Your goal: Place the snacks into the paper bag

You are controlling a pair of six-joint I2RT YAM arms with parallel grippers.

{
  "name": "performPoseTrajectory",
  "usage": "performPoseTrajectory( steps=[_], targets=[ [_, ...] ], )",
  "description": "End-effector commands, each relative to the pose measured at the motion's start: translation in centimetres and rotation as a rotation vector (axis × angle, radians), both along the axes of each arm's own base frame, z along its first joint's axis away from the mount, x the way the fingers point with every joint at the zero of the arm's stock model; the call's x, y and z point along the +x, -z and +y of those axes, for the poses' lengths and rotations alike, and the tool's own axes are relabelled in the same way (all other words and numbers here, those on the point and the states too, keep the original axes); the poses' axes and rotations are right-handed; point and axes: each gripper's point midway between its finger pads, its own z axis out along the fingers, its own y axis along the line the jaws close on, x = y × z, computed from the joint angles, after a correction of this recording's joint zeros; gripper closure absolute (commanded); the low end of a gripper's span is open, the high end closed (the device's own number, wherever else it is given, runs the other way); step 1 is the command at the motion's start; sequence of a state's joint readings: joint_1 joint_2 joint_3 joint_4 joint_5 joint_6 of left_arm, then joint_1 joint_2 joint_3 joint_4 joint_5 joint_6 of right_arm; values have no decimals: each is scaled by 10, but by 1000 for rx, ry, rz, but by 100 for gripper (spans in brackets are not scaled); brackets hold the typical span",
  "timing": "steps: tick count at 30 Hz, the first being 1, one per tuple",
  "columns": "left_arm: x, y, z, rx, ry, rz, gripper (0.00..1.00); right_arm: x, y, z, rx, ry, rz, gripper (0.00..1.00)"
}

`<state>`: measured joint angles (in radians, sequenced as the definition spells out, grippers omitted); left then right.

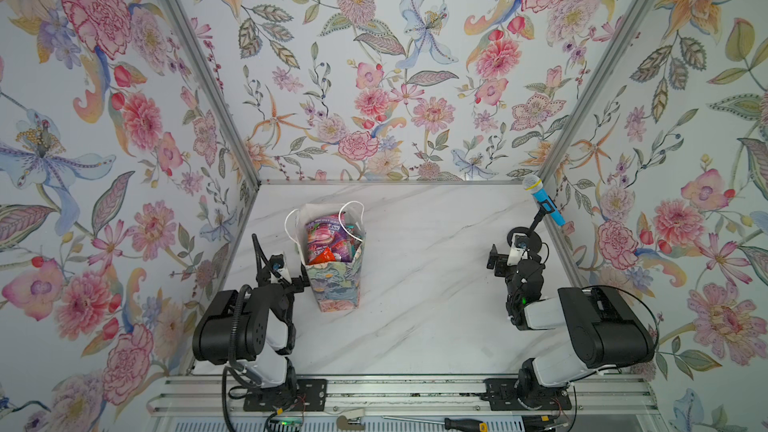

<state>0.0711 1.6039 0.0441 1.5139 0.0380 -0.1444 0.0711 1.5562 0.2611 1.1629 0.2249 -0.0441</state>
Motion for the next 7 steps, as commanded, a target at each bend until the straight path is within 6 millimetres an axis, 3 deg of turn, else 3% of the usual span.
performPoseTrajectory(
  steps=[1,7],
  targets=[
    [1,-51,-3,46,3,-205,1,4,-3,1,12,-9,-2,1],
    [-7,-53,7,29,-53,-224,1,4,-3,-1,23,-6,-1,1]
  ],
)
